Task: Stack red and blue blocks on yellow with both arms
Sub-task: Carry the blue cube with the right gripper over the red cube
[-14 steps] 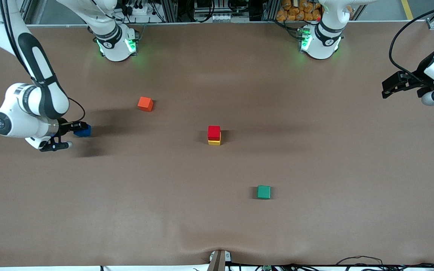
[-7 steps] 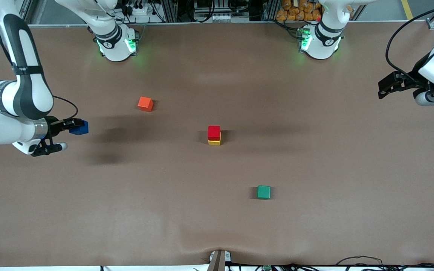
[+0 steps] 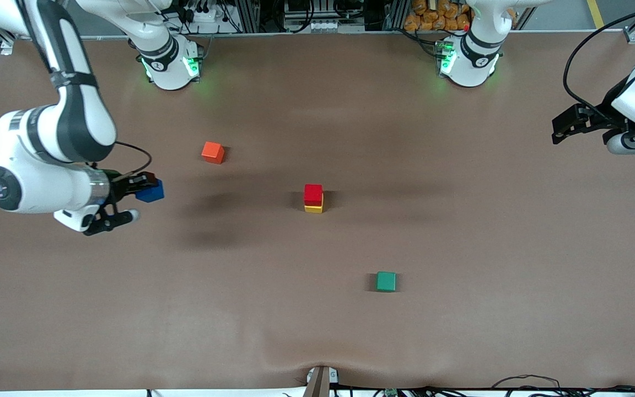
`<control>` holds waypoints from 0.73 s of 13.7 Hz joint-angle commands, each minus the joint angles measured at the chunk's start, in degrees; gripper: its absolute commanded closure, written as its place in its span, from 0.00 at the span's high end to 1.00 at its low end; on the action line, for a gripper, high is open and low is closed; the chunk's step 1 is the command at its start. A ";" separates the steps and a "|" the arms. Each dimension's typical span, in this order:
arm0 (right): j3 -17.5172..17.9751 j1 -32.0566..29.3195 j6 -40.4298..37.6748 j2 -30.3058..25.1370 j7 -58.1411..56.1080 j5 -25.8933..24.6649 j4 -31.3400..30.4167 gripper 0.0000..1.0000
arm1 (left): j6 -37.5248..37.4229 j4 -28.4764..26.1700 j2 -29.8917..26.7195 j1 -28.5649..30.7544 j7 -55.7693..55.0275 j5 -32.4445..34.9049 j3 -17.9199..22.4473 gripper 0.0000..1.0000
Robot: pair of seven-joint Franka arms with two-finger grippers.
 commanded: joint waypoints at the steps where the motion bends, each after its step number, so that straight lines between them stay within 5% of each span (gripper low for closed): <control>1: -0.55 5.27 -0.63 0.87 7.90 0.90 4.56 0.00 | 1.06 -2.26 -2.07 0.19 1.52 -1.14 0.35 1.00; 5: -0.64 10.82 -0.37 4.47 18.11 6.25 11.33 0.00 | 1.58 -2.61 -2.25 0.19 1.52 -1.14 0.26 1.00; 10: -0.64 18.64 -0.28 12.90 32.78 6.53 23.36 0.00 | 2.37 -2.79 -2.07 0.19 1.52 -1.14 0.35 1.00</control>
